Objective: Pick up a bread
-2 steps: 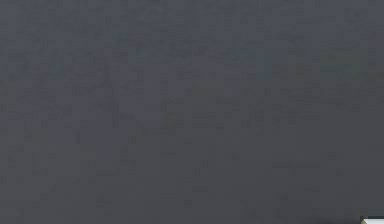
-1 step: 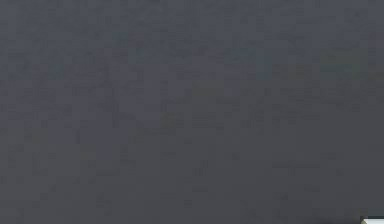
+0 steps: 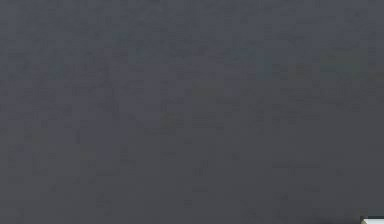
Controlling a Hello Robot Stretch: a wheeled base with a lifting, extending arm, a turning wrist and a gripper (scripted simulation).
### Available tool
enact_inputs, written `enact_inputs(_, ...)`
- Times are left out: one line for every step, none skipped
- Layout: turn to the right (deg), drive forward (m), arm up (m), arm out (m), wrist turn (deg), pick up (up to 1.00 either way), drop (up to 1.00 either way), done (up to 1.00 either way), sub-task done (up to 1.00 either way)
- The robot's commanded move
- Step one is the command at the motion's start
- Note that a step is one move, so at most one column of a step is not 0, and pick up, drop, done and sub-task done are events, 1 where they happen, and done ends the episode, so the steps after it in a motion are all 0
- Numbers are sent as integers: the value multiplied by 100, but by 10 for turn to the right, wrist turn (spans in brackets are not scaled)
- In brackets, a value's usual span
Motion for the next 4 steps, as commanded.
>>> enact_inputs(0, 0, 0, 2, 0, 0, 0, 0, 0)
enact_inputs(0, 0, 0, 0, 450, 0, 0, 0, 0)
enact_inputs(0, 0, 0, 0, 450, 0, 0, 0, 0)
enact_inputs(0, 0, 0, 0, 360, 0, 0, 0, 0)
